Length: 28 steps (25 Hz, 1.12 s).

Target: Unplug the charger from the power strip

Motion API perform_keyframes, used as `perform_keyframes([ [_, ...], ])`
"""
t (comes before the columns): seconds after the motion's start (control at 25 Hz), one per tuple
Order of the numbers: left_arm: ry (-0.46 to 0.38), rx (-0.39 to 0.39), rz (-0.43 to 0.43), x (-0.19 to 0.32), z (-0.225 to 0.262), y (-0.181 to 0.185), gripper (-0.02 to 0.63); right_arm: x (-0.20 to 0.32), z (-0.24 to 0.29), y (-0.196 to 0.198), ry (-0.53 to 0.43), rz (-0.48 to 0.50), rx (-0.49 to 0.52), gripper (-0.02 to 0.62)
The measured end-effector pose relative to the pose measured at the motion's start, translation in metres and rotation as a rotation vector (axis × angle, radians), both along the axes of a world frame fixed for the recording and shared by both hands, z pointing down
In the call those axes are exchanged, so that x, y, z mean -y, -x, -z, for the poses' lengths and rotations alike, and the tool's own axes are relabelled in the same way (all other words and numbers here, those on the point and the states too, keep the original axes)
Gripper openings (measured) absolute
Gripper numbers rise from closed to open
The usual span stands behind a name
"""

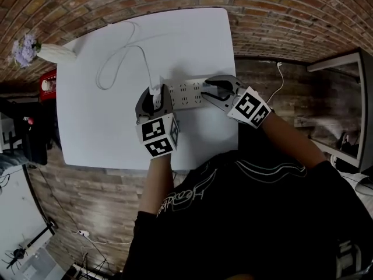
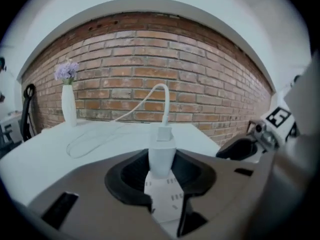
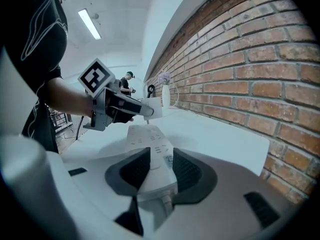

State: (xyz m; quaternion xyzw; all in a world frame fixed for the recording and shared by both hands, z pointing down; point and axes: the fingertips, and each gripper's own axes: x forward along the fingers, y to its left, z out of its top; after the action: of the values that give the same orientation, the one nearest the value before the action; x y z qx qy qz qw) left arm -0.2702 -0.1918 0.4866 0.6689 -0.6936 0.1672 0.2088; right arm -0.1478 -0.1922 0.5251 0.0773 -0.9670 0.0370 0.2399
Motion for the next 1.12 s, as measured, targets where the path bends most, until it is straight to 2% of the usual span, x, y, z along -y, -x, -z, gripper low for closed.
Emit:
perform_keyframes([
  [0.16,-0.020,-0.168,-0.009,0.007,0.012,-0.019,0.135,-0.001,0.000,0.000,0.004,-0.001,-0.001,0.120],
  [0.52,-0.095,-0.331,-0.003,-0.009,0.046,-0.015,0.135,0.008,0.006,-0.007,0.072,-0.014,-0.013,0.128],
  [0.68,-0.115,-0.427,-0.012,-0.023,0.067,-0.018,0.135,0.013,0.044,-0.010,0.157,-0.070,0.095,0.043],
  [0.76,-0.128,-0.477,-0.022,-0.031,0.077,-0.021,0.135,0.009,0.069,-0.009,0.204,-0.069,0.168,0.032],
  [0.96,-0.160,-0.538,-0.036,-0.051,0.107,-0.039,0.135,-0.004,0.132,-0.018,0.289,-0.032,0.351,0.008],
  [1.12,-0.205,-0.543,-0.018,-0.073,0.139,-0.057,0.135,-0.021,0.164,-0.038,0.277,0.004,0.384,0.007],
])
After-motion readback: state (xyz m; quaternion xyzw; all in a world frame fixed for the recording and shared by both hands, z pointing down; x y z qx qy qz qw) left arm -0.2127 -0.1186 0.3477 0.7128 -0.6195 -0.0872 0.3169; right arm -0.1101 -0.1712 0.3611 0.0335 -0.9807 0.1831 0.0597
